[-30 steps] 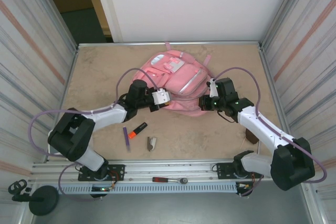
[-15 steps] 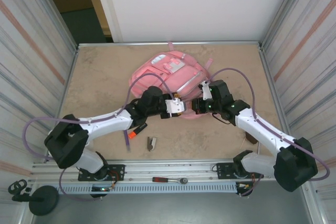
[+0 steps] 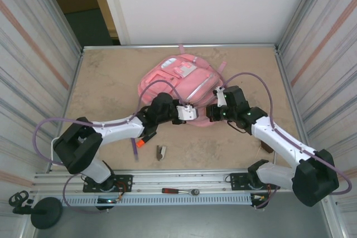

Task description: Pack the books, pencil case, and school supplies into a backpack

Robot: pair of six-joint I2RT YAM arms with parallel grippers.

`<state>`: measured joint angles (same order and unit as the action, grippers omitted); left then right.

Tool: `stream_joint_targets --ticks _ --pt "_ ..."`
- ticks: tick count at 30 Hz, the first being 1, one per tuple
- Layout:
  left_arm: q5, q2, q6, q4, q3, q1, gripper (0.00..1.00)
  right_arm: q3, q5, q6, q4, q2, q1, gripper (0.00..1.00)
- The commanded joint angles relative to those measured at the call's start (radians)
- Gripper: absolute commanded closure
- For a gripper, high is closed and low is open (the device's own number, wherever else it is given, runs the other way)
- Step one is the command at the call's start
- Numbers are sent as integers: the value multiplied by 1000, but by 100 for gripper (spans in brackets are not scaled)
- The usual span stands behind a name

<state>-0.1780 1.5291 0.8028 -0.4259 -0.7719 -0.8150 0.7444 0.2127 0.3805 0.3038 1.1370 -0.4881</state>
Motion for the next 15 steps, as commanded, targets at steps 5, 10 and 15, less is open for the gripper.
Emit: stream_joint_targets --ticks 5,10,15 --pt "-76 -108 -101 -64 111 178 100 64 -219 -11 78 87 86 100" --pt "-79 -132 -123 -80 158 253 100 76 -209 -13 63 102 86 100" --pt "-33 -122 -130 -79 168 278 91 67 -96 7 3 95 68 100"
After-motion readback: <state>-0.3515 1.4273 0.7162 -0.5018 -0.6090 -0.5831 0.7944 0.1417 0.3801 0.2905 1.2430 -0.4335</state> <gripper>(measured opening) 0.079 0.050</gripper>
